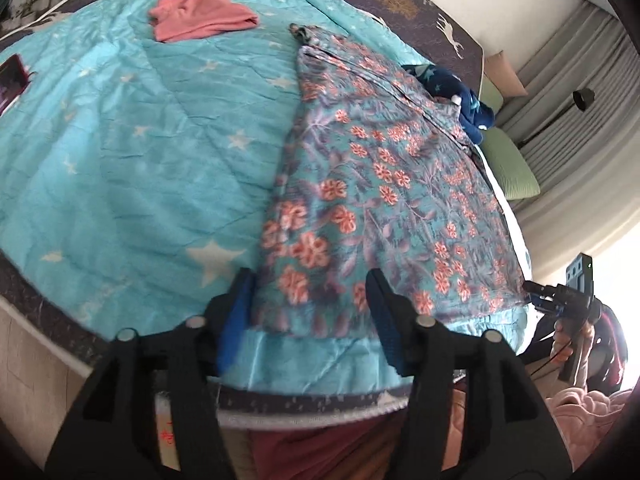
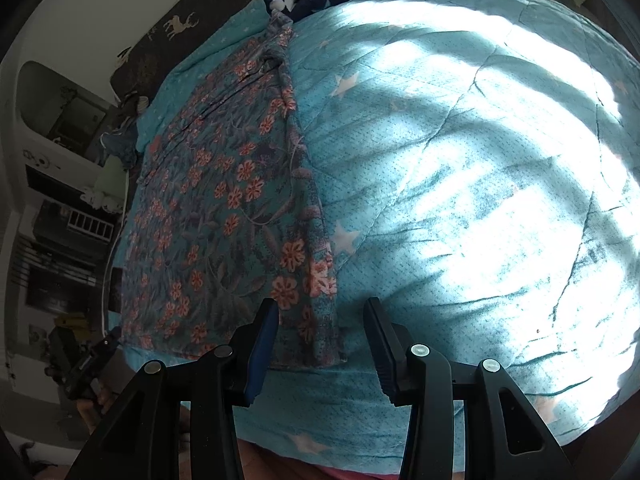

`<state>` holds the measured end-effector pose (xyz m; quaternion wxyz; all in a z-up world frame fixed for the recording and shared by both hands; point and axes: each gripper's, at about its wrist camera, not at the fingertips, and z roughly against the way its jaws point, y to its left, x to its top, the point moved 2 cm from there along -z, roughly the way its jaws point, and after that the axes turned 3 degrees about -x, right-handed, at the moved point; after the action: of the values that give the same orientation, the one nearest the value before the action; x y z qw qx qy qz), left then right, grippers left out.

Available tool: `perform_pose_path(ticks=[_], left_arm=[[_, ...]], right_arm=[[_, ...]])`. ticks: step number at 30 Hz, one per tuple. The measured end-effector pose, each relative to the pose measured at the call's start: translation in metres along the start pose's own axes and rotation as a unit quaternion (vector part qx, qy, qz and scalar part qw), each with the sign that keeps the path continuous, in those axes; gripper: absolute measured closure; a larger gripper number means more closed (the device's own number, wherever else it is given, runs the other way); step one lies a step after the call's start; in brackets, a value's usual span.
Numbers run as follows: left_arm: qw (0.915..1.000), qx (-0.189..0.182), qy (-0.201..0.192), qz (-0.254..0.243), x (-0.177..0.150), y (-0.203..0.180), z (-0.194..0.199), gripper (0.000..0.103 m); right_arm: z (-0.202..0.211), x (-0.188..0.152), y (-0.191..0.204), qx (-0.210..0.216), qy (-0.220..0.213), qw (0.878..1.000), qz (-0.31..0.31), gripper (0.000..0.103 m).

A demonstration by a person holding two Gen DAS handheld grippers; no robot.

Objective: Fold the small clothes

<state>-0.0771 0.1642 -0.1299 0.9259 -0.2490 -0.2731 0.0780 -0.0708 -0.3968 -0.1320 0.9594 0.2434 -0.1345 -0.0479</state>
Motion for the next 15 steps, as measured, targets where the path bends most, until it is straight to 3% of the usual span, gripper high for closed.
perform_pose_path(ticks=[2, 4, 5, 6, 7, 8, 11, 15], left_arm=[[0.9993, 0.024, -0.002, -0.029, 0.005, -0.003, -0.011, 0.046], [0.9984, 0.043, 0.000, -0.036, 0.010, -0.005, -0.014, 0.065], [0.9985, 0.041, 0.003, -0.036, 0.012, -0.005, -0.013, 0.085], [0.9995, 0.020, 0.006, -0.025, 0.013, -0.004, -0.009, 0.097], [0.9999, -0.012, 0.006, -0.004, 0.013, -0.002, -0.005, 0.097], [0.9997, -0.023, 0.004, 0.005, 0.013, -0.002, -0.001, 0.097], [0.9986, -0.046, -0.018, 0.017, 0.018, -0.007, 0.013, 0.097], [0.9920, -0.106, -0.061, 0.032, 0.042, -0.014, 0.031, 0.097]], right_arm=[[-0.002, 0.003, 0.002, 0.006, 0.000, 1.000, 0.004, 0.055], [-0.005, 0.008, 0.004, 0.011, 0.000, 1.000, 0.014, 0.054], [-0.006, 0.009, 0.004, 0.013, 0.000, 1.000, 0.012, 0.054], [-0.006, 0.010, 0.003, 0.015, -0.001, 1.000, 0.007, 0.058], [-0.004, 0.010, 0.004, 0.017, -0.005, 1.000, 0.009, 0.079], [-0.005, 0.009, 0.004, 0.024, 0.000, 1.000, 0.012, 0.095], [-0.002, 0.006, 0.006, 0.073, 0.007, 0.997, -0.002, 0.097], [0.025, 0.024, 0.010, 0.128, -0.024, 0.991, -0.010, 0.098]])
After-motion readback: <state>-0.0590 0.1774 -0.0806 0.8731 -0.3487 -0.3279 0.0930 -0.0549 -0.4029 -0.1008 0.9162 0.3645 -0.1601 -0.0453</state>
